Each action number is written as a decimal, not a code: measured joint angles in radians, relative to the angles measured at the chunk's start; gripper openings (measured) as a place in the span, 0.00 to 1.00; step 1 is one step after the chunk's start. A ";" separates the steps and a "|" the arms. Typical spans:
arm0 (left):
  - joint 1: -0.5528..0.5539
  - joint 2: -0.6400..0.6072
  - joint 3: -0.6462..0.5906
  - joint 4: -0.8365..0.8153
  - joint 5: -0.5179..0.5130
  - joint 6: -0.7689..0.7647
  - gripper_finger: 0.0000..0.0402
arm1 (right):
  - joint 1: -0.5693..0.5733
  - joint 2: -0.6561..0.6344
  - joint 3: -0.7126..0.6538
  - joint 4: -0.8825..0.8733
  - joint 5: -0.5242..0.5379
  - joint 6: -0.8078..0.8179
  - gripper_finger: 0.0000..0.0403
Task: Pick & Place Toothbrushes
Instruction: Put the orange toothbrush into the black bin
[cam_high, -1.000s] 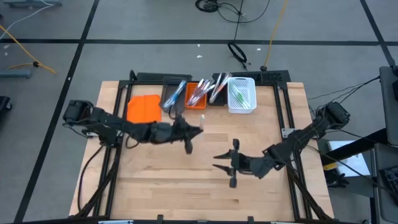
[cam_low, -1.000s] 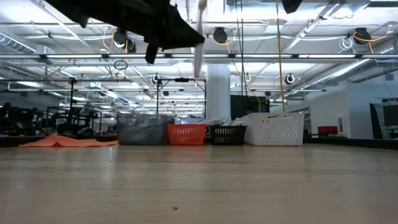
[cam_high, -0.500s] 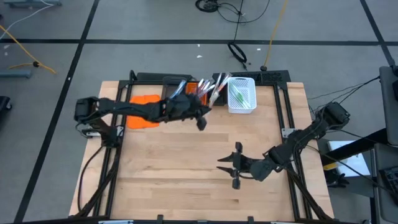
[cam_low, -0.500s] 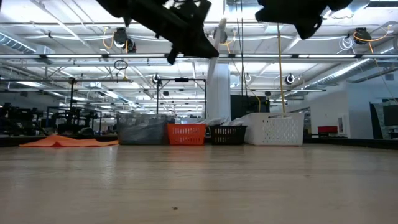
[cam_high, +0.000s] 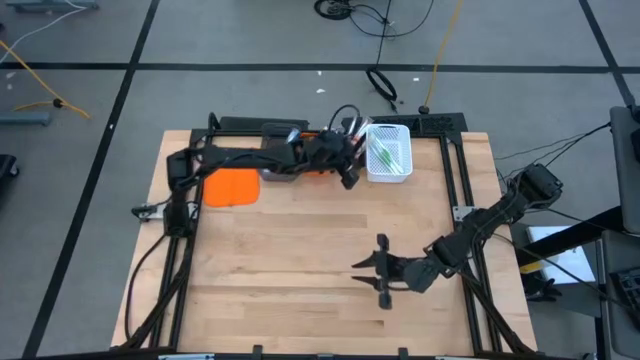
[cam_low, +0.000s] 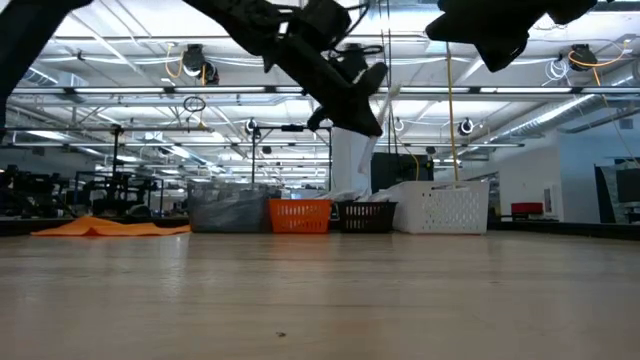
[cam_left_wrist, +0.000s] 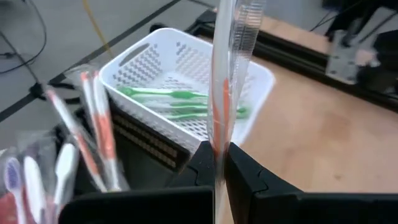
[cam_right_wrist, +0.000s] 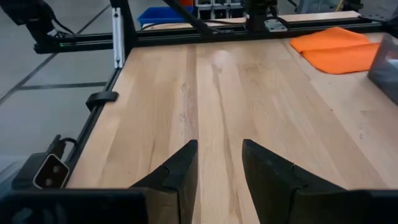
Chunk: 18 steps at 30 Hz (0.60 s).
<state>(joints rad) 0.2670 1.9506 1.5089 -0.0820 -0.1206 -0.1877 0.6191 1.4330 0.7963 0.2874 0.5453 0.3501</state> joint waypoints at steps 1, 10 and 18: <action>0.009 0.016 0.025 -0.019 0.000 0.003 0.01 | 0.003 0.000 0.000 0.002 0.000 -0.006 0.29; 0.100 0.068 0.085 -0.059 -0.002 -0.078 0.01 | 0.018 0.000 0.000 0.002 0.002 -0.033 0.29; 0.117 0.115 0.085 -0.042 0.001 -0.105 0.01 | 0.018 0.000 0.000 -0.001 0.003 -0.056 0.29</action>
<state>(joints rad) 0.3836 2.0653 1.5940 -0.1240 -0.1197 -0.2922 0.6369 1.4330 0.7963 0.2866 0.5484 0.2944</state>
